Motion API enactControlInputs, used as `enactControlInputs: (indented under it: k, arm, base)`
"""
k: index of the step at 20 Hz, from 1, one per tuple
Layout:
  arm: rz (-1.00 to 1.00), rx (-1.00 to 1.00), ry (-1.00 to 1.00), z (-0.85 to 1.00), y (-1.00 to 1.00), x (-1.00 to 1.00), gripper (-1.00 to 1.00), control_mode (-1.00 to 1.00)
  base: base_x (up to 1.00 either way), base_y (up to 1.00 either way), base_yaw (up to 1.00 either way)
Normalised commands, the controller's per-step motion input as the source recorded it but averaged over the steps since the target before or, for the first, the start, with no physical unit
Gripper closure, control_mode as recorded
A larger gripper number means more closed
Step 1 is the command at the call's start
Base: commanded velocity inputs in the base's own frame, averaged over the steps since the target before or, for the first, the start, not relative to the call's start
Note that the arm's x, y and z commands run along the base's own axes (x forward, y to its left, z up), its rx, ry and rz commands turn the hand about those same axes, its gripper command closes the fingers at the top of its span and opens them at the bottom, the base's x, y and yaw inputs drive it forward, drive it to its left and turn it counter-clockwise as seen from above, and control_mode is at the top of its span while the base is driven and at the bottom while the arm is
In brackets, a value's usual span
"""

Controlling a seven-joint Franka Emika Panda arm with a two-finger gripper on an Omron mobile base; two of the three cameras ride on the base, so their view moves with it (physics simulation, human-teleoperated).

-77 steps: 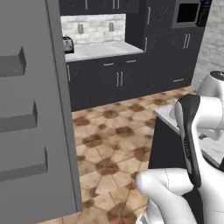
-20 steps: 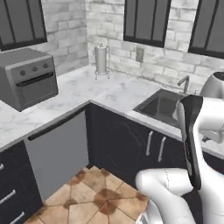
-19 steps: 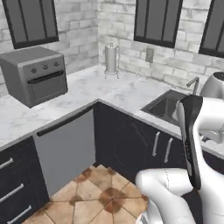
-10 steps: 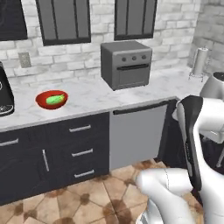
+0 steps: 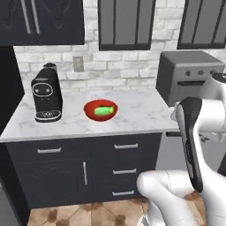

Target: Place the bowl with the corn and sweet potato on the second highest shelf of the fridge. Place the bowl with the chicken drumstick and steak on the top shelf of the fridge.

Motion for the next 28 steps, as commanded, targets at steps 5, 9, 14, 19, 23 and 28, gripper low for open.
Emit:
enactControlInputs:
  k: [5, 9, 14, 19, 23, 28]
  arm:
    - [0.00, 0.00, 0.00, 0.00, 0.00, 0.00, -1.00, 1.00]
    - [0.00, 0.00, 0.00, 0.00, 0.00, 0.00, -1.00, 1.00]
    - [0.00, 0.00, 0.00, 0.00, 0.00, 0.00, -1.00, 1.00]
    - [0.00, 0.00, 0.00, -0.02, 0.00, 0.07, -1.00, -1.00]
    - [0.00, 0.01, -0.07, -0.47, -0.05, 0.22, -1.00, -1.00]
    - [0.00, 0.04, -0.05, -0.59, -0.06, 0.73, -1.00, -1.00]
  base:
    - [1.00, 0.21, 0.08]
    - [0.73, 0.68, 0.03]
    - [0.92, 0.70, 0.01]
    - [0.58, 0.11, 0.00]
    - [0.00, 0.00, 0.00]
    - [0.00, 0.00, 0.00]
